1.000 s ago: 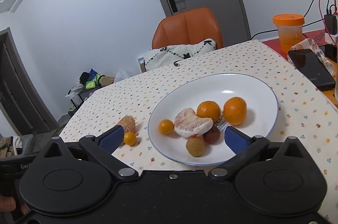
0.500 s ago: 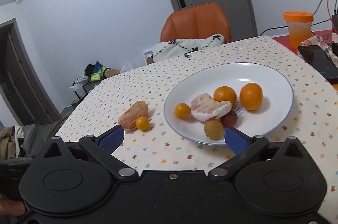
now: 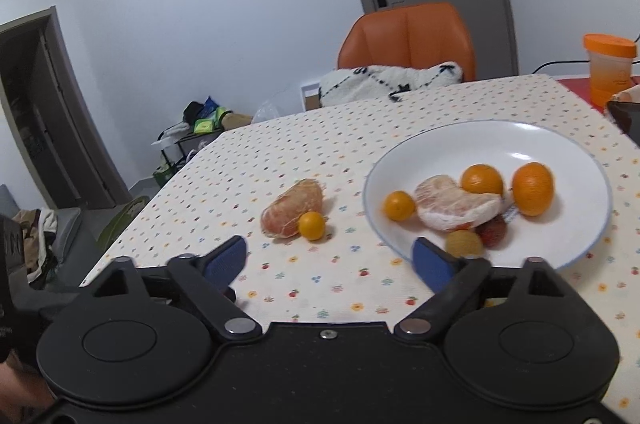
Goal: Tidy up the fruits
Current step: 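Grasp the red round fruit with the left gripper while the right gripper grasps a small tangerine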
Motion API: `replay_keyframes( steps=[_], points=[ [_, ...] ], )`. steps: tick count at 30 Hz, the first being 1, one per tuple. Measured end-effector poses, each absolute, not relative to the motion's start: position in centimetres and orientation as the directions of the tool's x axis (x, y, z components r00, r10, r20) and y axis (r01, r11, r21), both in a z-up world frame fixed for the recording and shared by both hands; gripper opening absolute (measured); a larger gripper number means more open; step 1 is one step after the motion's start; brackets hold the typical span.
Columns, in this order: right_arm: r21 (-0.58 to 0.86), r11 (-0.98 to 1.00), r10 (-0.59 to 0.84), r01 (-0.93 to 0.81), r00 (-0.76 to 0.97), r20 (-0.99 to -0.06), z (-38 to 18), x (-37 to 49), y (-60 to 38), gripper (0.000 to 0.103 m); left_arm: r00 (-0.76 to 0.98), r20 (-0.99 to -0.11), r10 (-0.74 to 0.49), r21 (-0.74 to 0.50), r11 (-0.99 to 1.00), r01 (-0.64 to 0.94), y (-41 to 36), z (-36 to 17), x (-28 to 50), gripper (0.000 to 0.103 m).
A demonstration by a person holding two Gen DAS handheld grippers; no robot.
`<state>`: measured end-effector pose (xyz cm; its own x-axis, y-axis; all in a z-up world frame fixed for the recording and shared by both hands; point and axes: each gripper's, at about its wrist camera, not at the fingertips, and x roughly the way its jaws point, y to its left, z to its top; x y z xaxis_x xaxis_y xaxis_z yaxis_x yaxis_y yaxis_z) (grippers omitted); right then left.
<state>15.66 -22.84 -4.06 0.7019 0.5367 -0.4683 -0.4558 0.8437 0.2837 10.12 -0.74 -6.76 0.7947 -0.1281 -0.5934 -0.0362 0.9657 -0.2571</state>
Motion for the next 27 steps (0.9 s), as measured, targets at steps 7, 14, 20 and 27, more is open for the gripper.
replay_keyframes(
  steps=[7,14,20,27],
  points=[
    [0.286,0.839,0.543,-0.462,0.686,-0.484,-4.3,16.7,-21.7,0.055,0.812,-0.575,-0.101,-0.258,0.964,-0.063,0.9,-6.2,10.0,0.022],
    [0.261,0.841,0.537,-0.473,0.678,-0.502,-4.6,17.5,-20.0,0.051,0.820,-0.566,-0.083,-0.263,0.961,-0.085,2.3,-5.8,10.2,0.022],
    [0.214,0.855,0.508,-0.473,0.677,-0.532,-4.8,18.4,-18.3,0.051,0.825,-0.563,-0.046,-0.259,0.958,-0.123,4.0,-5.5,10.5,0.022],
    [0.146,0.867,0.471,-0.476,0.689,-0.551,-4.9,19.2,-16.7,0.051,0.828,-0.559,-0.028,-0.267,0.952,-0.148,5.5,-5.4,10.9,0.022]
  ],
)
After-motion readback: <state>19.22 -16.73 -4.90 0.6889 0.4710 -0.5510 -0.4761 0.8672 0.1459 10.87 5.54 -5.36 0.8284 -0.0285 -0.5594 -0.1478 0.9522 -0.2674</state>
